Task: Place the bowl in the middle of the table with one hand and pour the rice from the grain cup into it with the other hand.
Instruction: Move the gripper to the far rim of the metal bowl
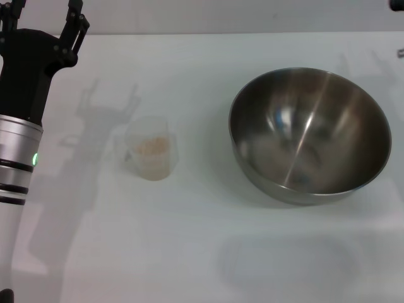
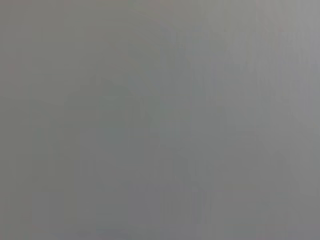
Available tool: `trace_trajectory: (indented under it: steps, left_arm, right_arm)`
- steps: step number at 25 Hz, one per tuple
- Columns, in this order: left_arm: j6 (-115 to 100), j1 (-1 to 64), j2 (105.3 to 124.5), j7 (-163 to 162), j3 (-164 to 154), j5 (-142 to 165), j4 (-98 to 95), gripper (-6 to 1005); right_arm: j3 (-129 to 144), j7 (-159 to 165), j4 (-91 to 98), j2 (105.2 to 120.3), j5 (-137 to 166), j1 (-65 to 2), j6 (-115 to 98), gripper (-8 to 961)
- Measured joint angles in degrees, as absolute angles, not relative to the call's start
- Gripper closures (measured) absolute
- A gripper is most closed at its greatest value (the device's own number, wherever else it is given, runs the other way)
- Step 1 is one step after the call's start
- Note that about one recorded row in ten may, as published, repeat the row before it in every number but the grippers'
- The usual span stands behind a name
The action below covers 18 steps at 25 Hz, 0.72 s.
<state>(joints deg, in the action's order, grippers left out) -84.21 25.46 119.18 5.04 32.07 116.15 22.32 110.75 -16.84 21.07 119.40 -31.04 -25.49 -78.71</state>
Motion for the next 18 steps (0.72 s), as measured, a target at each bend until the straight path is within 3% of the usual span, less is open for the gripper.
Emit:
trace_trajectory:
  steps: [8,16,18]
  left_arm:
    - [-84.28,25.19,119.18,5.0,32.16,116.17,22.16,175]
    - [-84.43,24.93,119.11,4.93,32.17,116.05,21.65,175]
    - [-84.47,24.84,119.07,4.91,32.21,115.91,21.53,175]
  right_arm:
    - [107.92,-14.39,54.73,119.31,-30.84,-16.06,-41.0,320]
    - [102.48,-12.19,74.99,119.23,-31.15,-15.59,-2.78,321]
    - [97.66,-11.59,83.59,119.12,-31.19,-17.39,17.2,321]
